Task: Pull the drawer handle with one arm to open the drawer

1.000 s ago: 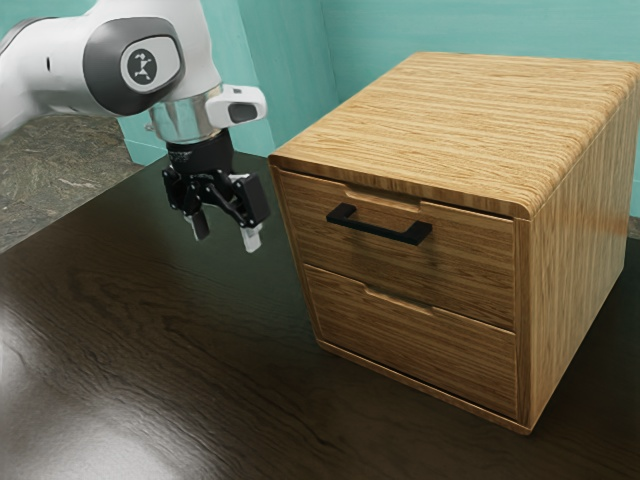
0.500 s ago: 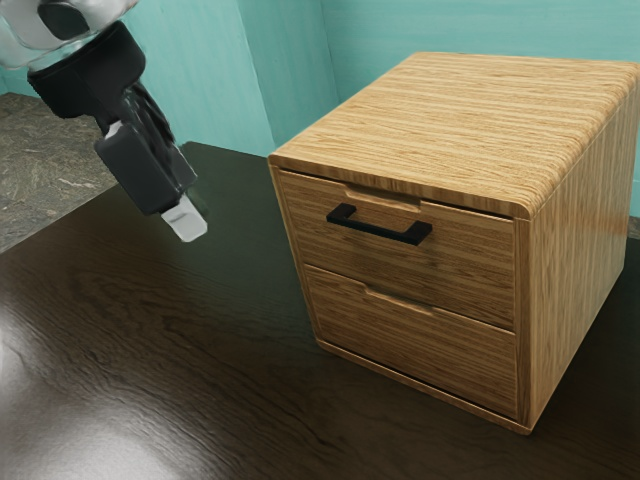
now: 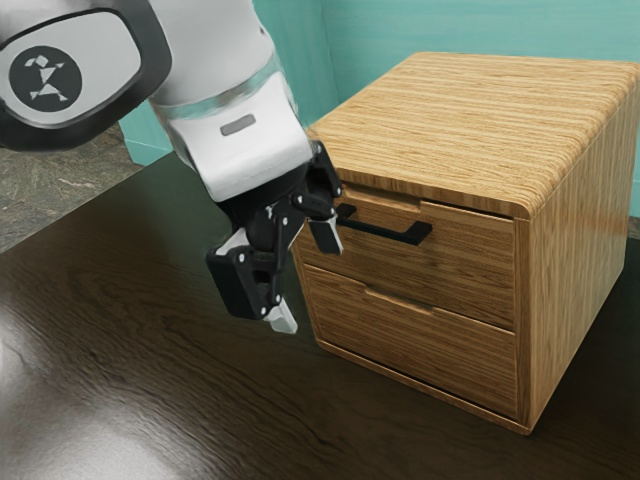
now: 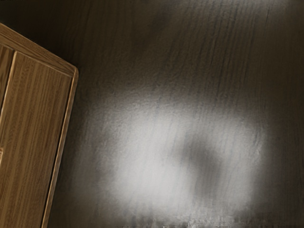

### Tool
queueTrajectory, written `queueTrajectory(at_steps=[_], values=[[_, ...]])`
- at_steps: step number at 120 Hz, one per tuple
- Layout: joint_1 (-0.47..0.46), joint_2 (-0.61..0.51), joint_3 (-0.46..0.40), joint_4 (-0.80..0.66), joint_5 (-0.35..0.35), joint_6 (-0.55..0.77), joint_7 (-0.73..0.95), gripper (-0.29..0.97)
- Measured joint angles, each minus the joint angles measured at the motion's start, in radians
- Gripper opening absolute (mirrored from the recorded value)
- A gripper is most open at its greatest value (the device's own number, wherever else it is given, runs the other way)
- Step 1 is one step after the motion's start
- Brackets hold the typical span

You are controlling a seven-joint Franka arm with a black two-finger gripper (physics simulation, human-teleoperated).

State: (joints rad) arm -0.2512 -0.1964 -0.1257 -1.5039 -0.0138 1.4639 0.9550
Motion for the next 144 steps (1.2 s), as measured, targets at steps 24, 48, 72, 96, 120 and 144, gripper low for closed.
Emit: queueTrajectory(at_steps=[24,48,72,96,120,144], values=[[-0.027,-0.062,0.002,-0.186,0.054,0.137,0.124,0.68],[-0.024,-0.182,0.022,-0.305,0.07,0.327,0.214,0.68],[-0.017,-0.127,0.051,-0.318,0.057,0.49,0.277,0.68],[-0.013,-0.046,0.054,-0.286,0.053,0.574,0.321,0.68],[-0.012,-0.025,0.052,-0.269,0.061,0.572,0.354,0.68],[-0.007,0.021,0.052,-0.267,0.066,0.546,0.38,0.68]])
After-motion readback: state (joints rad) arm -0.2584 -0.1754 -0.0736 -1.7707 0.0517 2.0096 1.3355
